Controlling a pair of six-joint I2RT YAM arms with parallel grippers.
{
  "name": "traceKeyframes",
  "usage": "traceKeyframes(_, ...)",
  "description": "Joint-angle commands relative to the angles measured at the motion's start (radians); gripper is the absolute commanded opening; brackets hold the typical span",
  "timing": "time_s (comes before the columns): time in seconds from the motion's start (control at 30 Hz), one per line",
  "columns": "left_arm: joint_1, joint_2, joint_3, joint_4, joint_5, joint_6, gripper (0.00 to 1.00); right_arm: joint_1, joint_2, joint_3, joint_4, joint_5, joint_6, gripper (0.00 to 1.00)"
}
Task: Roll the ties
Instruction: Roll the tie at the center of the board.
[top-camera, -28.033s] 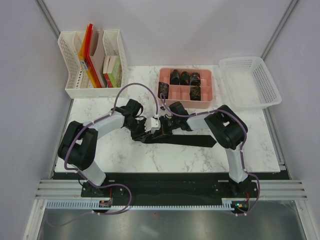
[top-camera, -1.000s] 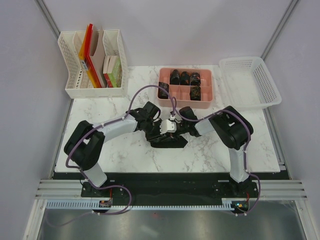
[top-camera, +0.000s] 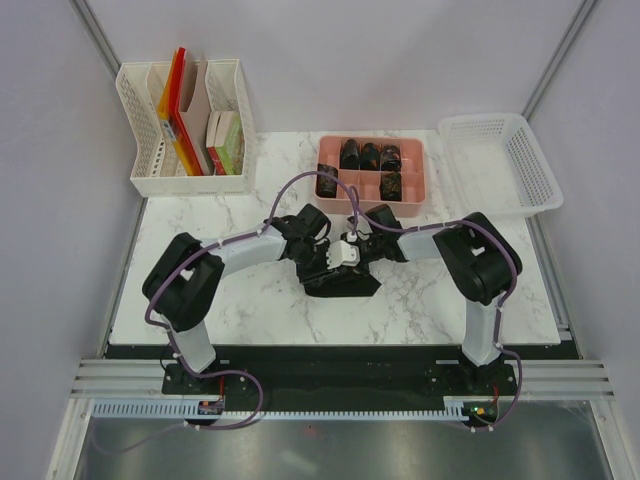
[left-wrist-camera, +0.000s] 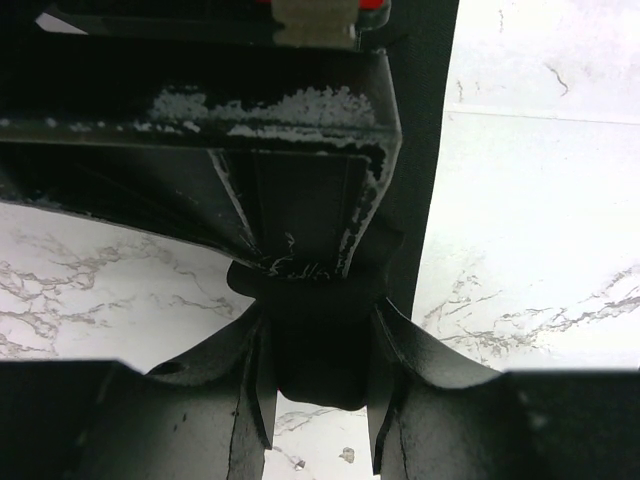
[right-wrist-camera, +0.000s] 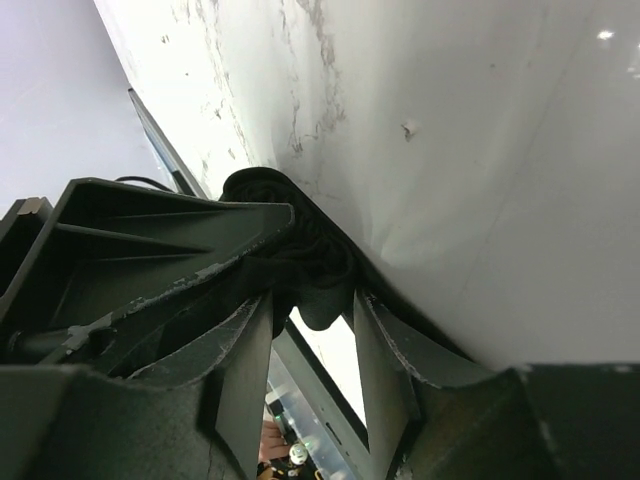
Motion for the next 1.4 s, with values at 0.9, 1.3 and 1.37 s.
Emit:
traceKeyframes(0.9, -0.037, 0.127, -0.09, -0.066, 0.003, -0.012, 0.33, -0.03, -0.155, -0.125, 0.263, -0.02, 0.253, 0.6)
traceKeyframes(1.3, -0.039, 0.123, -0.096, -0.064, 0.004, -0.01, 0.33, 0.015, -0.09, -0.096, 0.138, 0.055, 0.146, 0.52)
traceKeyframes(1.37, -0.039, 0.12, -0.097, -0.059, 0.004, -0.012, 0.34, 0.015, -0.079, -0.083, 0.081, 0.07, 0.098, 0.44)
